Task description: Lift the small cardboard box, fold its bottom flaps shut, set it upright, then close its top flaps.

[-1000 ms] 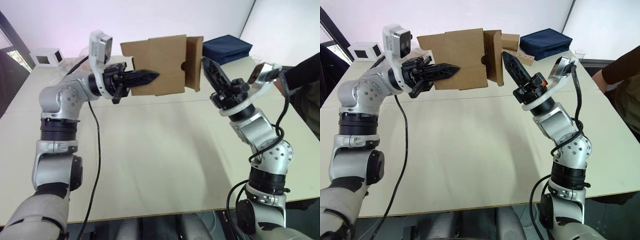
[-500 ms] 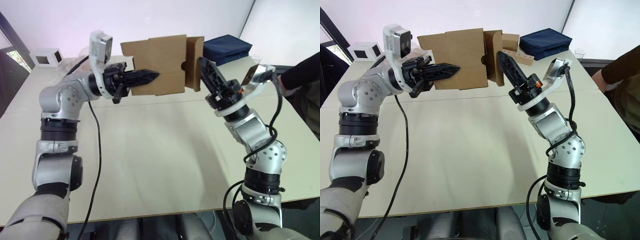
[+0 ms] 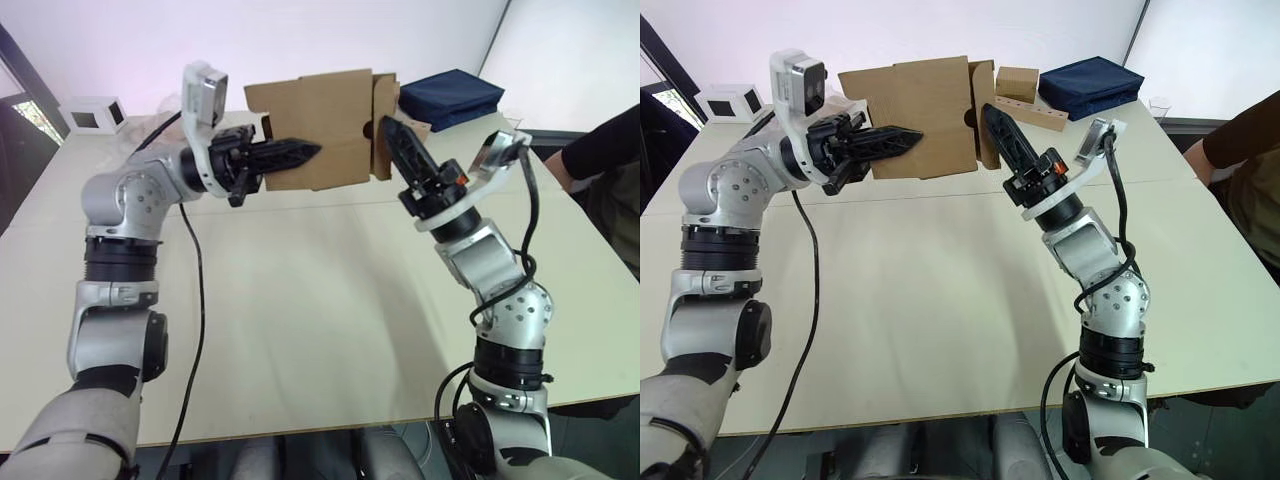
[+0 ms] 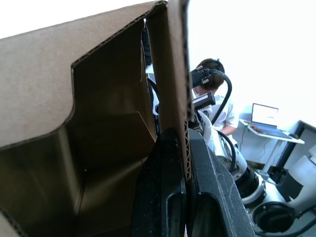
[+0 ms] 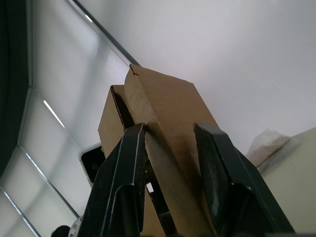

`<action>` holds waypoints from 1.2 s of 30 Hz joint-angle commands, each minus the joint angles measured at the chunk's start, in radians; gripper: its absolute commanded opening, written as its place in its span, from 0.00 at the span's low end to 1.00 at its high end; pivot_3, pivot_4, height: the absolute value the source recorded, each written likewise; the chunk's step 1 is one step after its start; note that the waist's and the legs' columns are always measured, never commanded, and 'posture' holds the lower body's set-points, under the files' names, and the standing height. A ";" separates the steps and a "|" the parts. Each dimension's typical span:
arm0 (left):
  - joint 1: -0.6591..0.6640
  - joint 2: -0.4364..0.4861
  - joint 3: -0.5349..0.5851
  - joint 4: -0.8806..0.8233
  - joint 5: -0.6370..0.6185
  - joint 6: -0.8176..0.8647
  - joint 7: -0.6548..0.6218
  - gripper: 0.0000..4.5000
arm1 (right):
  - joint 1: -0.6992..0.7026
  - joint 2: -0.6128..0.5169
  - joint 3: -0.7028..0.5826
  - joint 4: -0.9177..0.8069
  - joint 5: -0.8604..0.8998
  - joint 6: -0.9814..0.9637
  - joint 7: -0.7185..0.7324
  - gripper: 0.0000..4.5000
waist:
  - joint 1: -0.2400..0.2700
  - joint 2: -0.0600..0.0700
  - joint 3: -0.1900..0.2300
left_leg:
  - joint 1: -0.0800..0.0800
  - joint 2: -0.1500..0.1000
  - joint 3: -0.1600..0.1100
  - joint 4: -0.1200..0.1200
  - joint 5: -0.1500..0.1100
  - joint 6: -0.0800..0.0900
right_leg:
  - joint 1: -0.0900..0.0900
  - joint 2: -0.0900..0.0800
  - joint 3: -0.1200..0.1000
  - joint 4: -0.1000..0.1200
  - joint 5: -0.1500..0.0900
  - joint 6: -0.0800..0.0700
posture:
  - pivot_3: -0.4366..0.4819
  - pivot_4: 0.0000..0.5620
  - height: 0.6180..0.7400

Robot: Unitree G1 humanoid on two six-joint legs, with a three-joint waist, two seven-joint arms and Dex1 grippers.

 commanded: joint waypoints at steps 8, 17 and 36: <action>-0.022 -0.013 0.037 -0.004 -0.022 -0.028 0.015 0.00 | -0.013 0.061 0.087 -0.104 -0.006 -0.005 -0.006 0.34 | 0.000 0.000 0.000 | 0.000 0.000 0.000 0.000 0.000 0.000 | 0.000 0.000 0.000 0.000 0.000 0.000 | 0.48 0.27 1.00; -0.024 -0.024 0.057 -0.009 -0.040 -0.001 0.020 0.00 | 0.015 0.092 0.093 -0.113 0.041 0.010 -0.007 0.34 | 0.000 0.000 0.000 | 0.000 0.000 0.000 0.000 0.000 0.000 | 0.000 0.000 0.000 0.000 0.000 0.000 | 0.48 0.27 1.00; 0.004 0.017 0.084 -0.069 -0.127 0.100 0.017 0.00 | 0.048 -0.053 -0.041 -0.115 0.226 0.032 0.000 0.34 | 0.000 0.000 0.000 | 0.000 0.000 0.000 0.000 -0.001 0.001 | 0.000 0.000 0.000 0.000 0.000 0.000 | 0.48 0.27 1.00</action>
